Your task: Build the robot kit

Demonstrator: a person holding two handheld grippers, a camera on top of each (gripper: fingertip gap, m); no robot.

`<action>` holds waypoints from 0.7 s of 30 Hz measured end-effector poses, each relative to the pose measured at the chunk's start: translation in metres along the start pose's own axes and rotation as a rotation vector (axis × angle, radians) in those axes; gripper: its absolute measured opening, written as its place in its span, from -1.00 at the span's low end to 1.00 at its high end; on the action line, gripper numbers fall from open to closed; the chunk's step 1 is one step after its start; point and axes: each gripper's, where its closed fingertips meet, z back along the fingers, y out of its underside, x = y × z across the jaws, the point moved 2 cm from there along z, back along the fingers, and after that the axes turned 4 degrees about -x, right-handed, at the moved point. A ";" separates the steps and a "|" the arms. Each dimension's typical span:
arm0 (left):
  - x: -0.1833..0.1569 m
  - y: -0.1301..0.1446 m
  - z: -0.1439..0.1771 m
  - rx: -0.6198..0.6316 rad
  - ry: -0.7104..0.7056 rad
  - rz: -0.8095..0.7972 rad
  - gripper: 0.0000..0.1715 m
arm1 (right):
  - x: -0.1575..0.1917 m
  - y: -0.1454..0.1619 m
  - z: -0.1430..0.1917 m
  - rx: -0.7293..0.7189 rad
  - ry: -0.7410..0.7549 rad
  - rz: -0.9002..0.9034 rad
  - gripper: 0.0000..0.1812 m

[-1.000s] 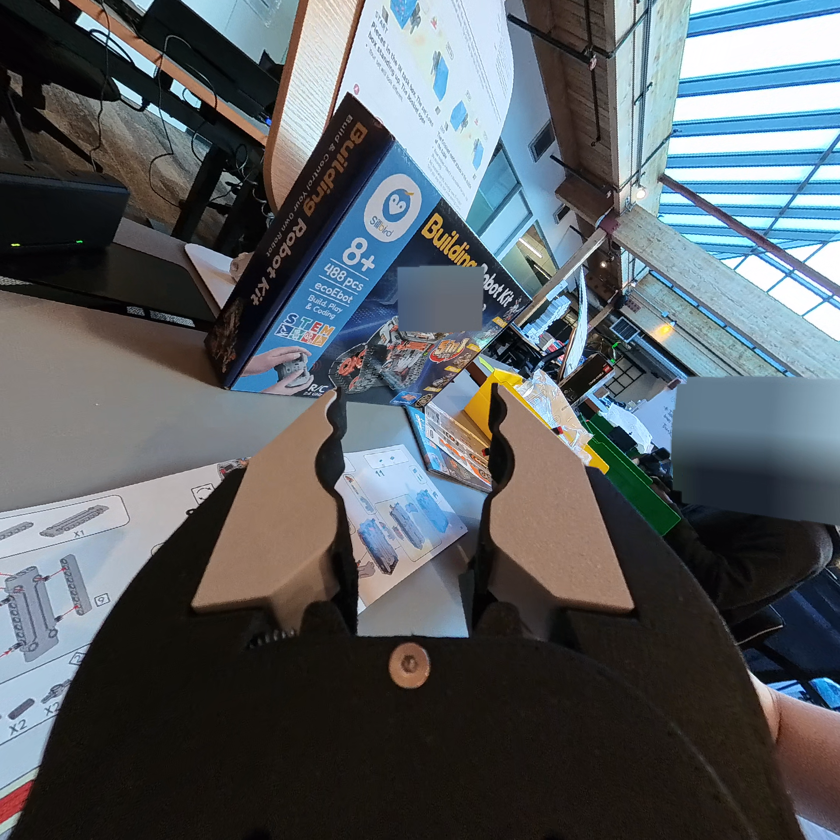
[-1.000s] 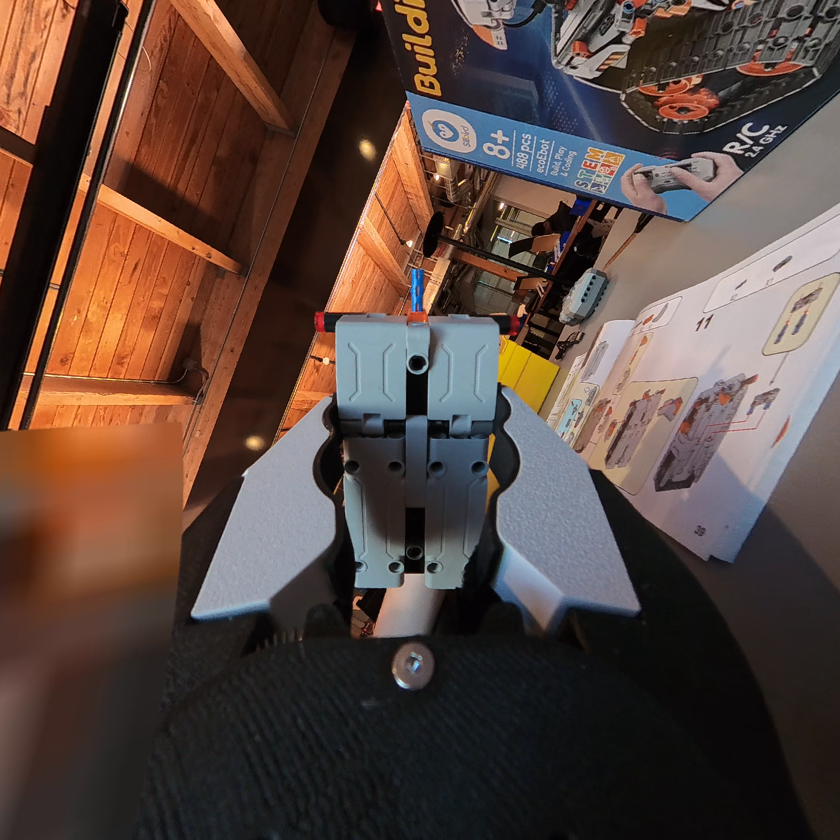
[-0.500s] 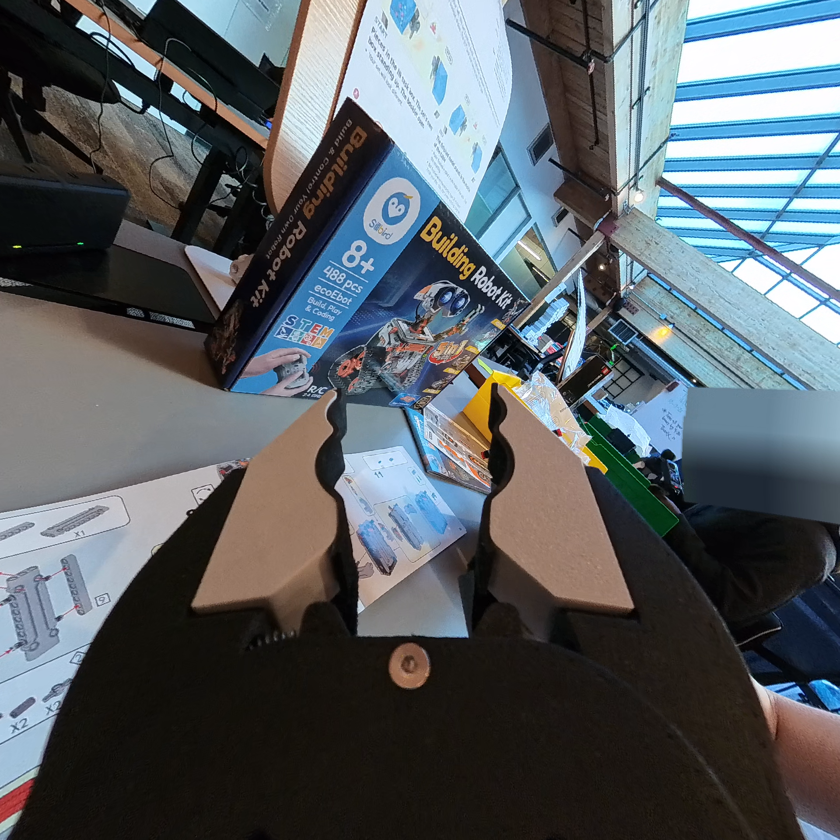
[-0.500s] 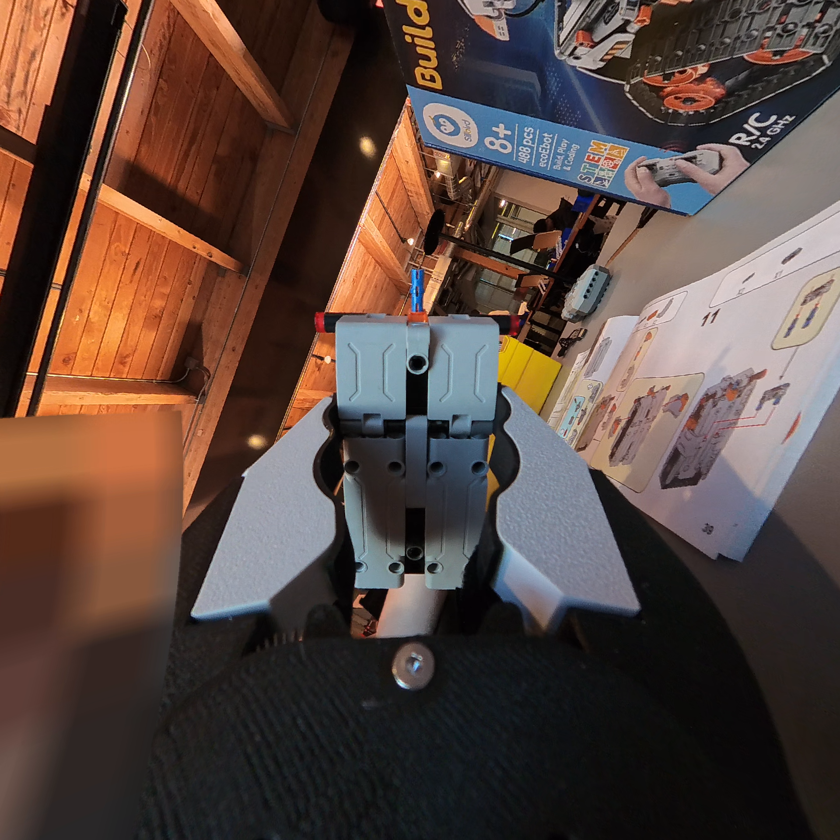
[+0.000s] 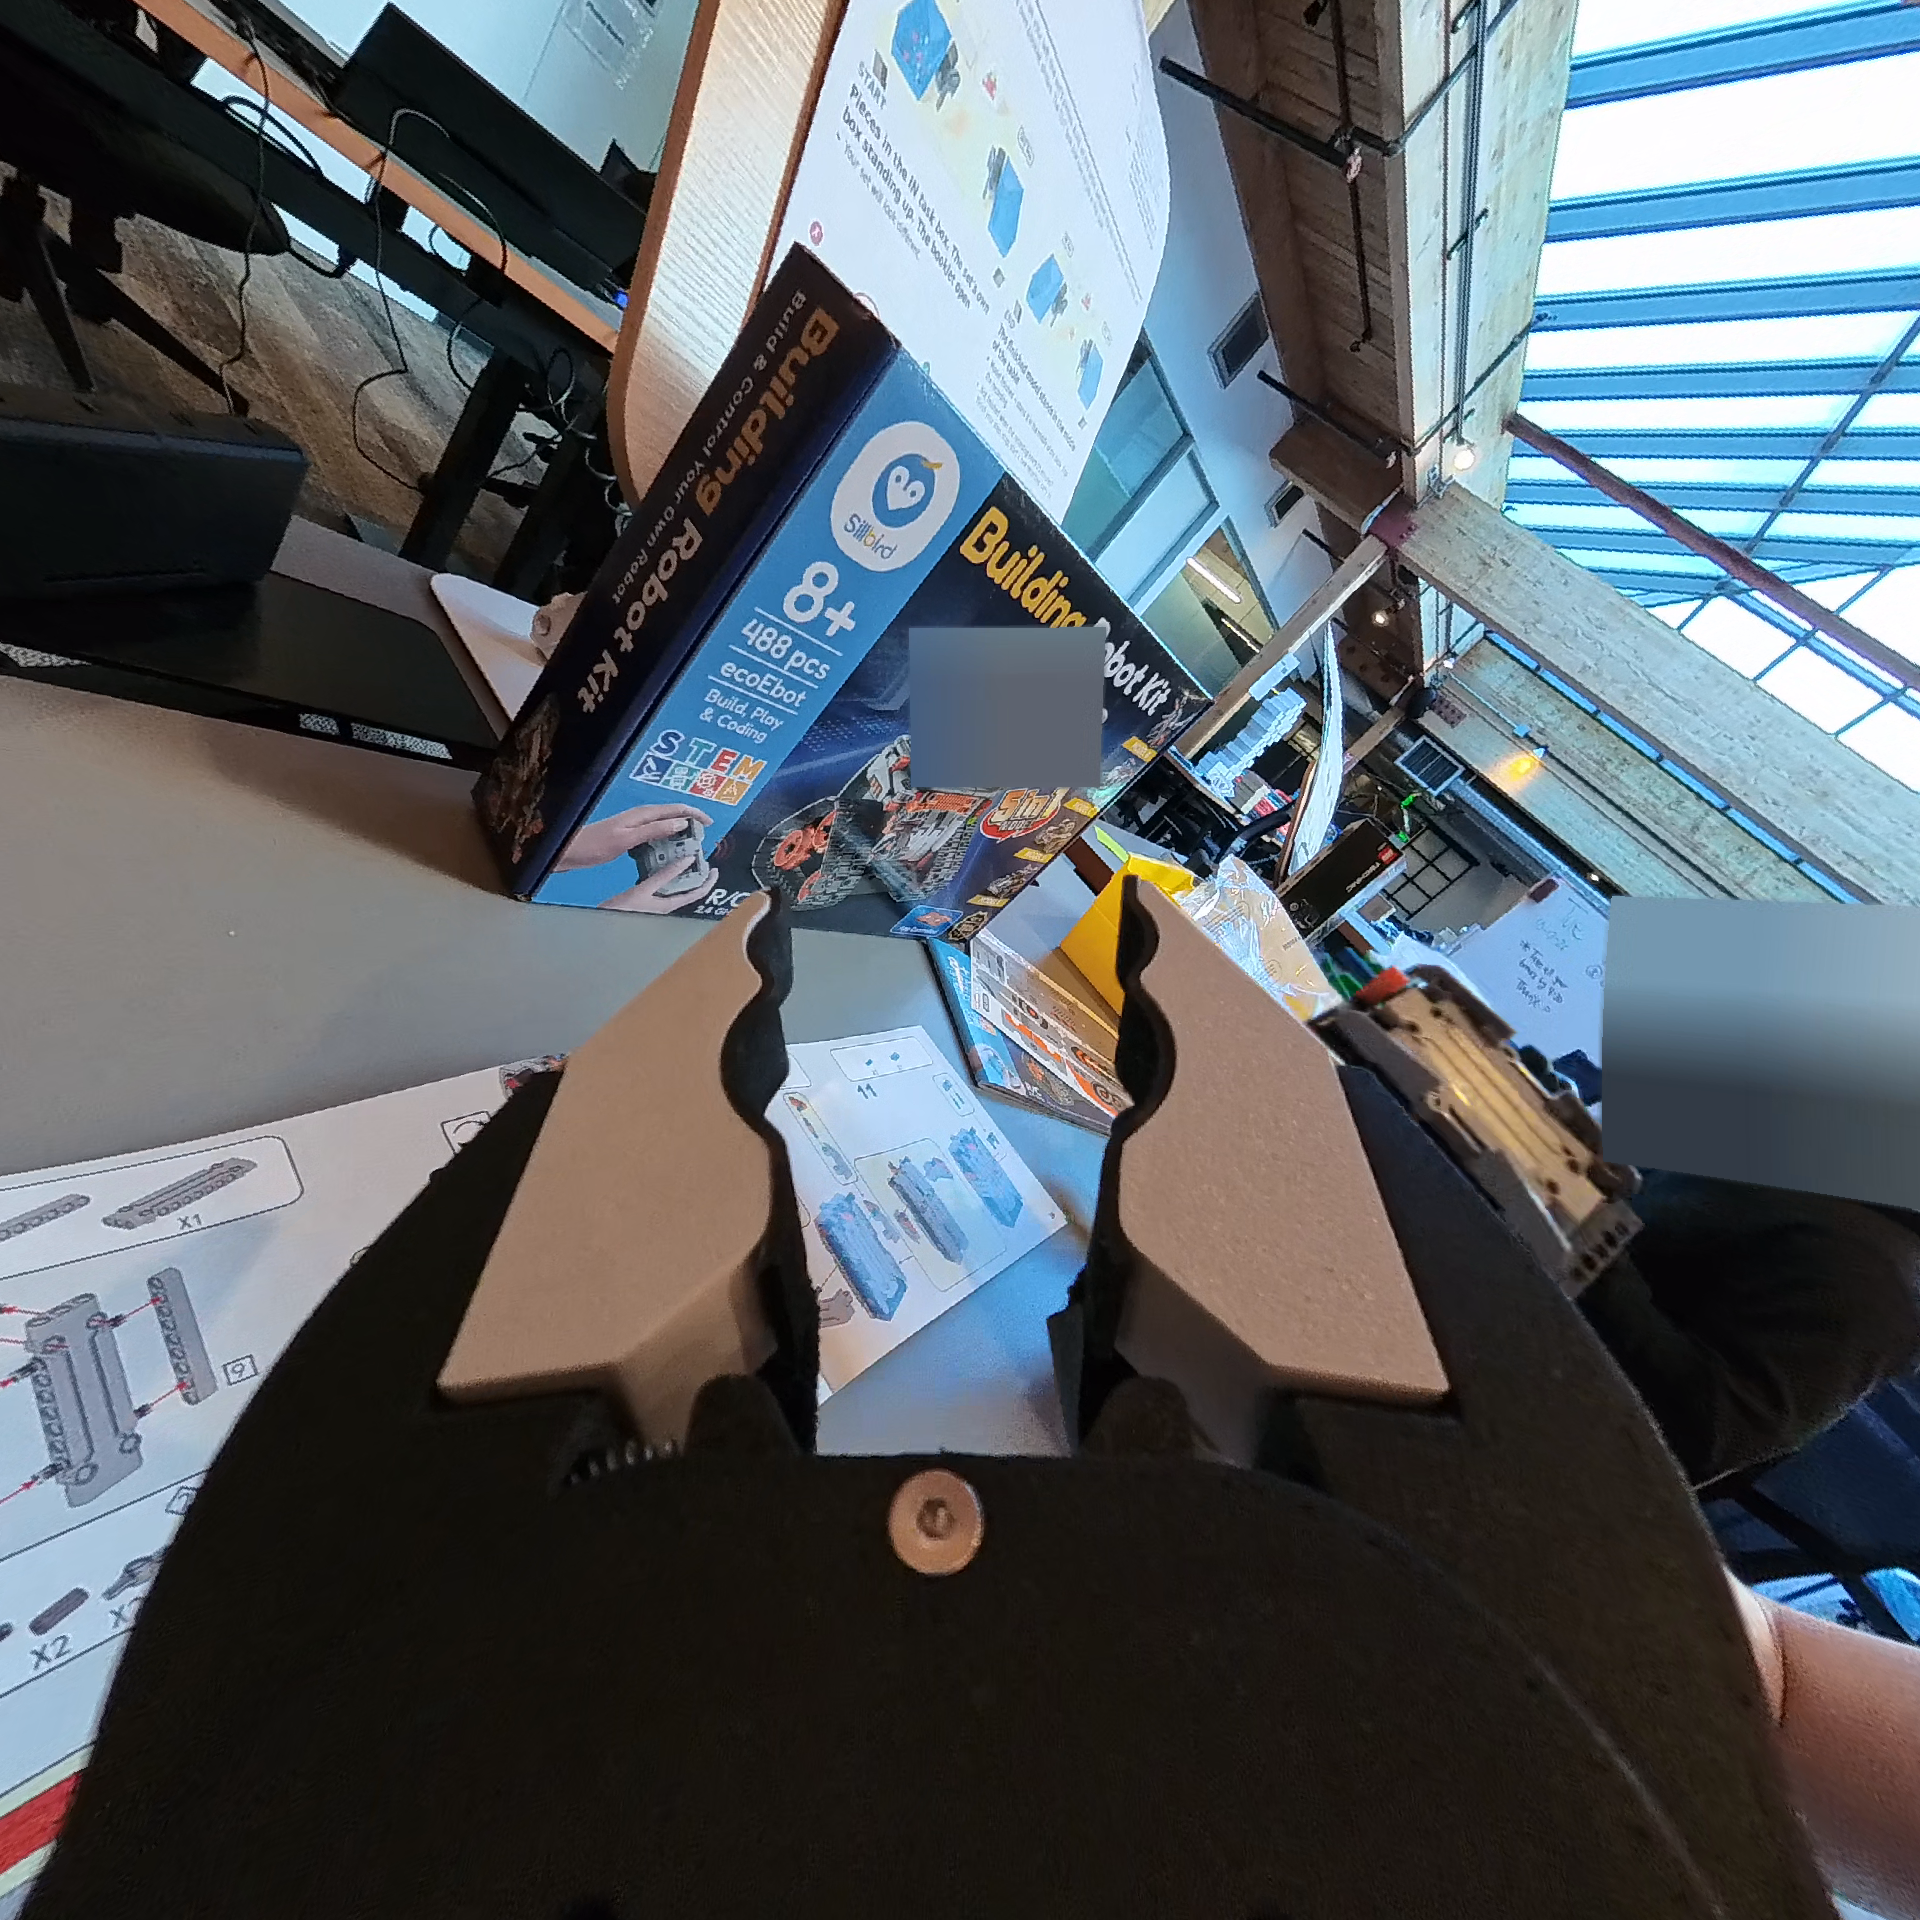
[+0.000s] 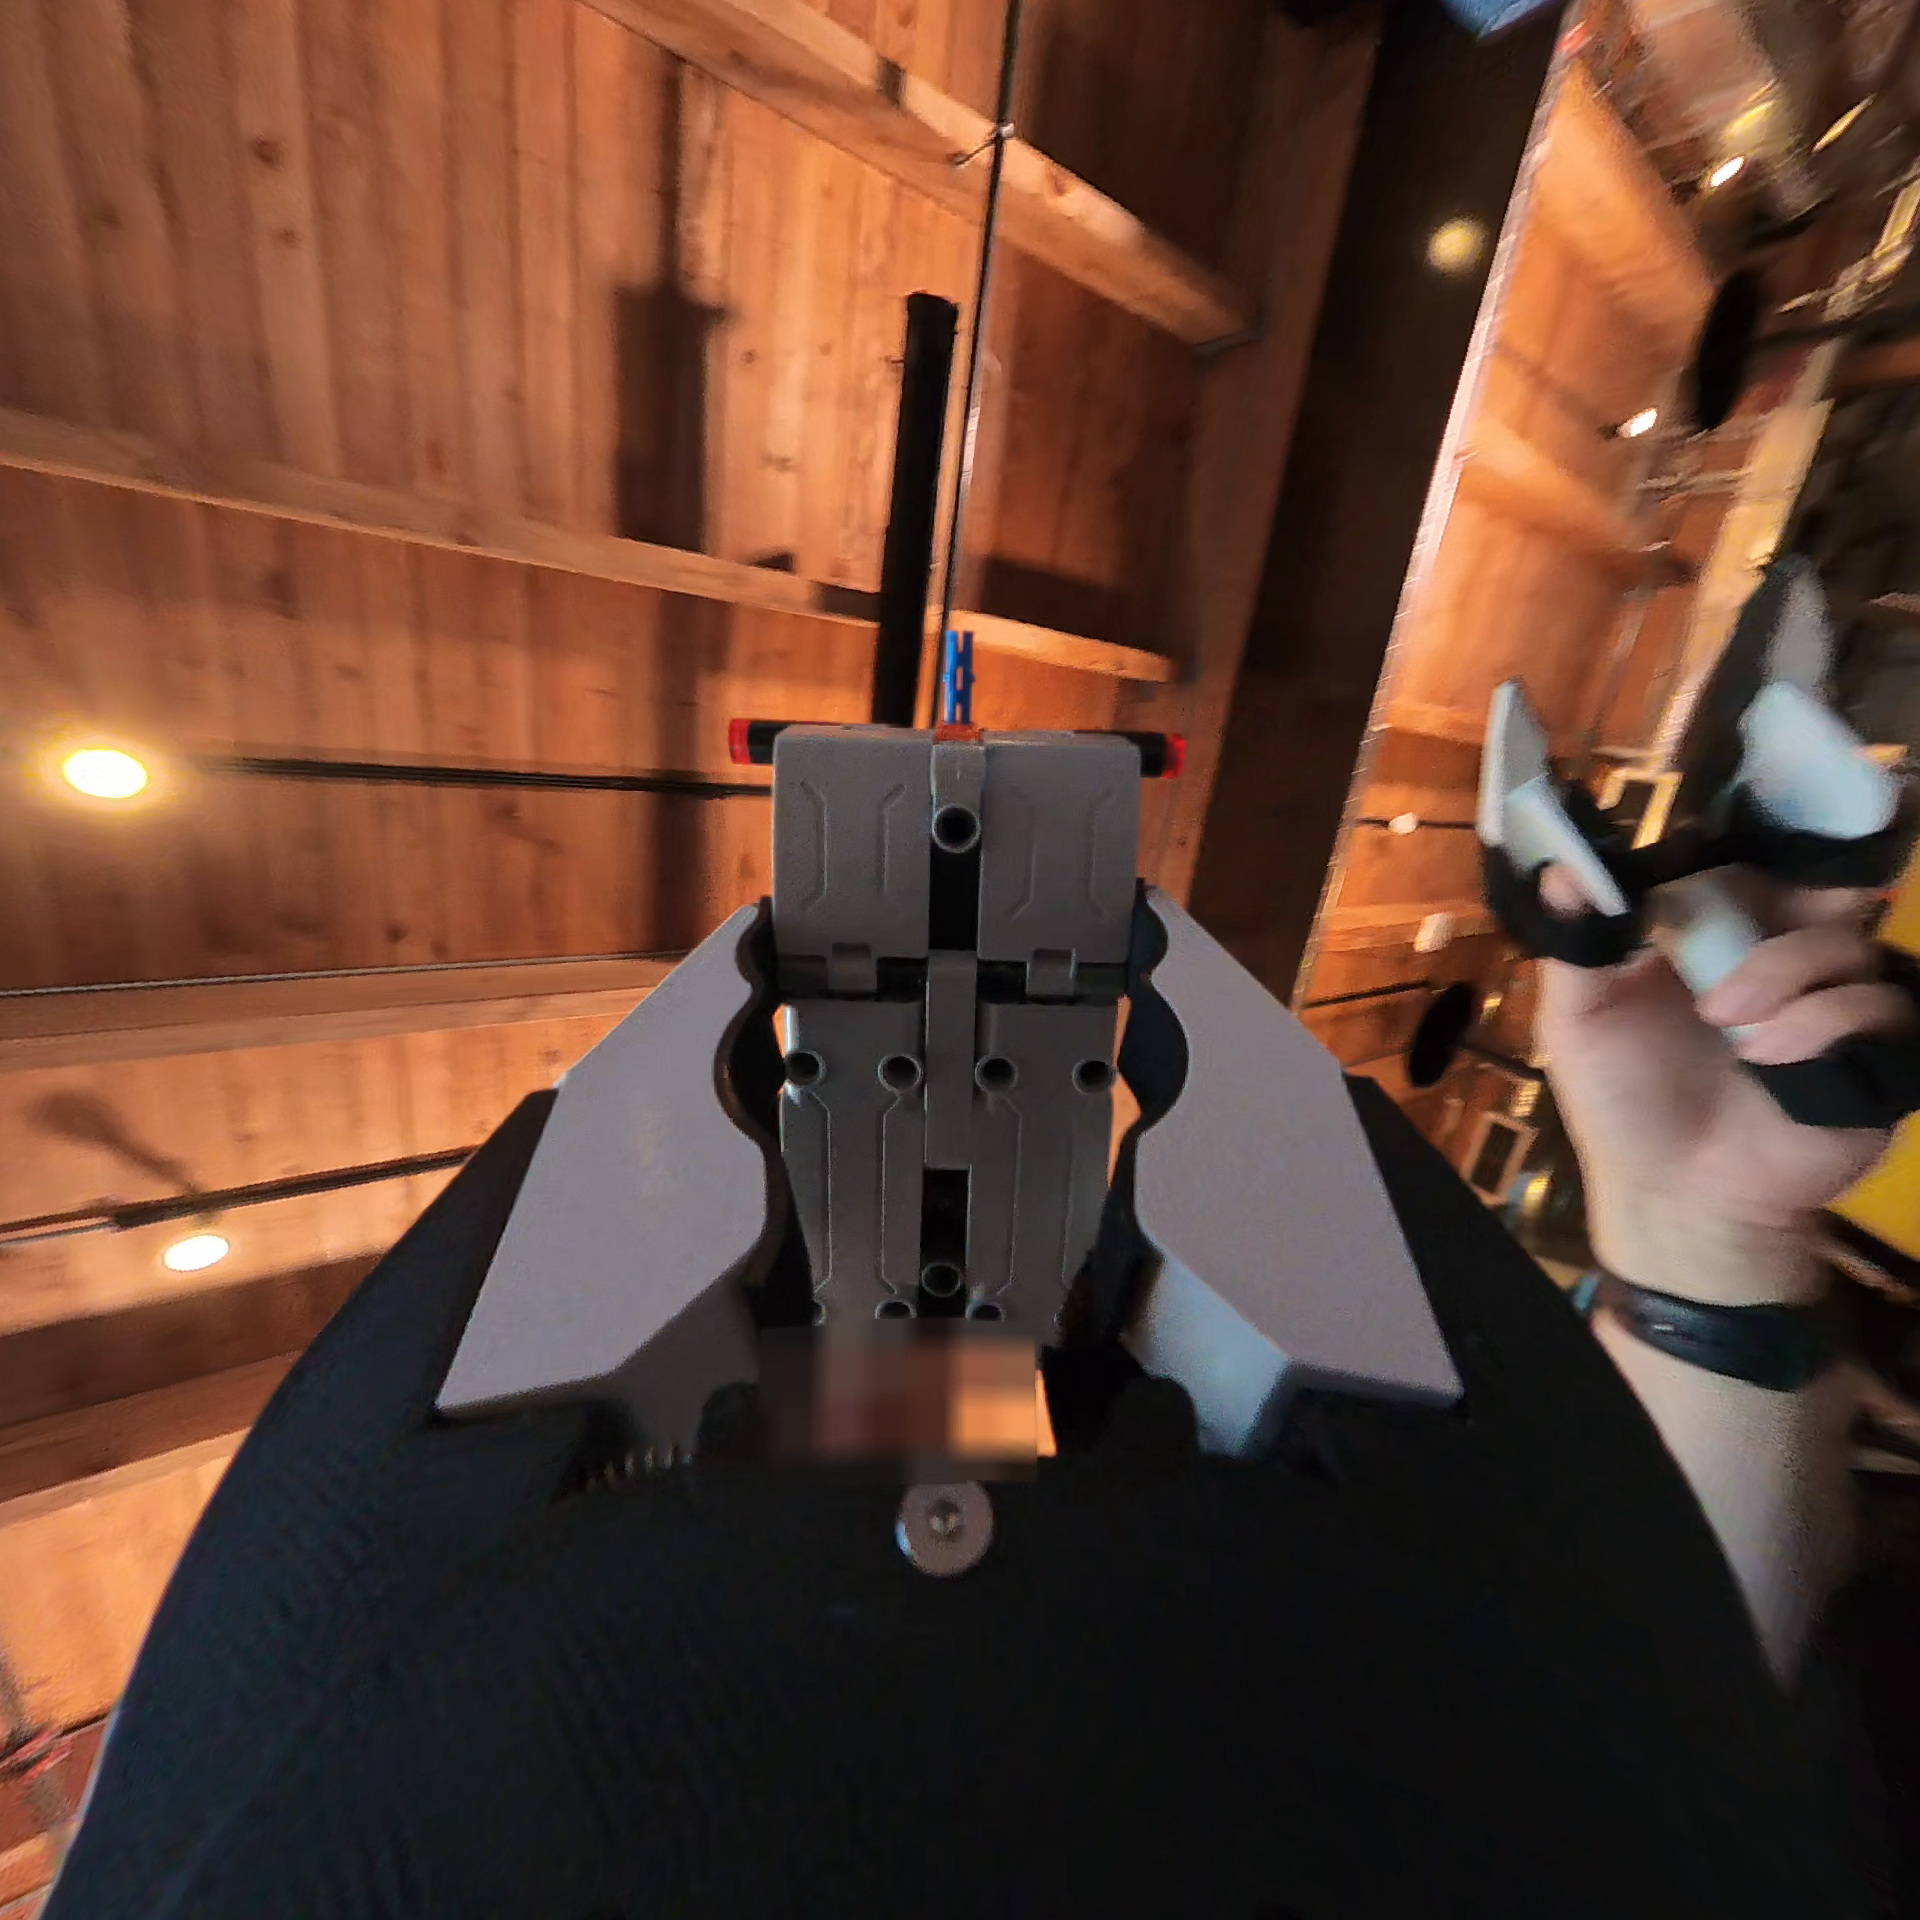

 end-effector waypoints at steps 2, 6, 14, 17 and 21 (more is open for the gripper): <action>0.000 0.000 0.000 0.002 0.003 0.005 -0.29 | 0.006 0.012 -0.006 0.032 -0.058 -0.033 -0.30; -0.002 -0.002 0.001 -0.002 0.001 -0.005 -0.29 | 0.029 0.021 -0.012 0.020 -0.243 -0.058 -0.30; -0.005 0.006 -0.005 0.033 0.007 -0.010 -0.29 | 0.072 0.028 -0.003 -0.031 -0.526 0.015 -0.31; -0.004 0.014 -0.009 0.063 0.004 -0.013 -0.29 | 0.083 0.036 -0.002 0.013 -0.624 -0.041 -0.30; -0.004 0.021 -0.013 0.096 0.005 -0.016 -0.29 | 0.098 0.056 -0.004 0.119 -0.717 -0.078 -0.30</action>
